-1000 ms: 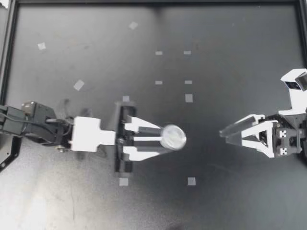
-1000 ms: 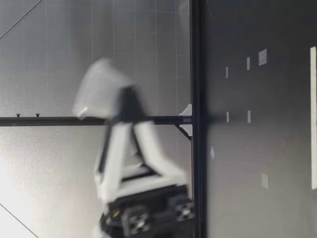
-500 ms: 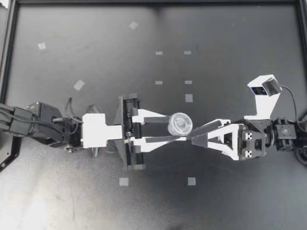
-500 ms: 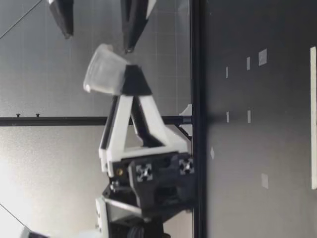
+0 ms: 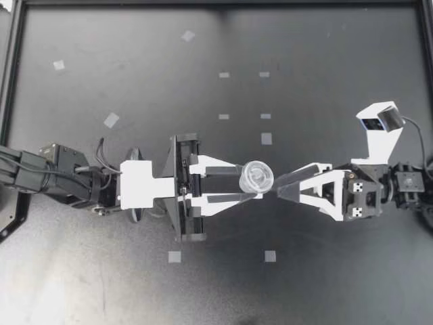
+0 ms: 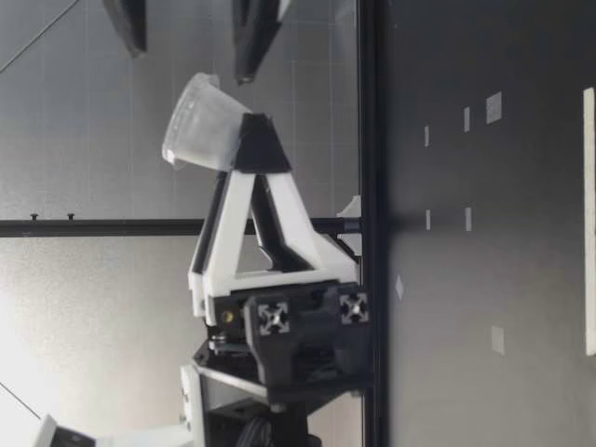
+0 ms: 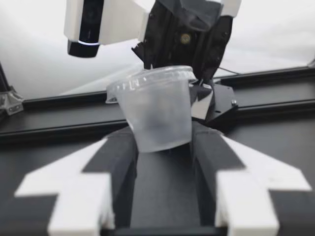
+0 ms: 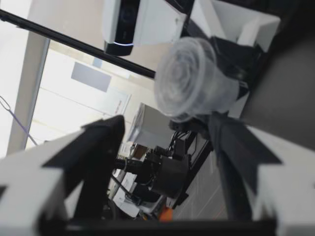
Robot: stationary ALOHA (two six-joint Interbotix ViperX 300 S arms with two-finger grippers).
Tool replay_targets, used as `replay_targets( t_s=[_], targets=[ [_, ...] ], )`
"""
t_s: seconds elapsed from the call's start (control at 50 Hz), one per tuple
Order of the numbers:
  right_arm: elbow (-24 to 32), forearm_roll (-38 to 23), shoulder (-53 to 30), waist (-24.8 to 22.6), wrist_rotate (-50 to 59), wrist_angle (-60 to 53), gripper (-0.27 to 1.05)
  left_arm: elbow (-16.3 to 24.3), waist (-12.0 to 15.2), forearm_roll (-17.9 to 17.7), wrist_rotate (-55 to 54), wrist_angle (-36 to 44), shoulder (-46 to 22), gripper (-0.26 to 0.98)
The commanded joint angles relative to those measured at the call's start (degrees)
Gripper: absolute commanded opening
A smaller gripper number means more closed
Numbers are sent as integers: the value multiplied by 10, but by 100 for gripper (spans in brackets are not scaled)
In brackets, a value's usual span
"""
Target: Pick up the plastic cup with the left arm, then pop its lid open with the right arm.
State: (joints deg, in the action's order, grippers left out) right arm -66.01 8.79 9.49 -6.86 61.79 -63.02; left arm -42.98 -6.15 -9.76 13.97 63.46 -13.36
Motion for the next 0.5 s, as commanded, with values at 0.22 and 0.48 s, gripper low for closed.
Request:
replay_targets(
  t_s=[0.22,0.48],
  targets=[
    [40,-30,23,6,-6,-11,69,10,0,1,-3,1,8,15],
    [44,-80,43,27,-9,-99,69,3,-7,1,-11,-5,8,15]
  ],
)
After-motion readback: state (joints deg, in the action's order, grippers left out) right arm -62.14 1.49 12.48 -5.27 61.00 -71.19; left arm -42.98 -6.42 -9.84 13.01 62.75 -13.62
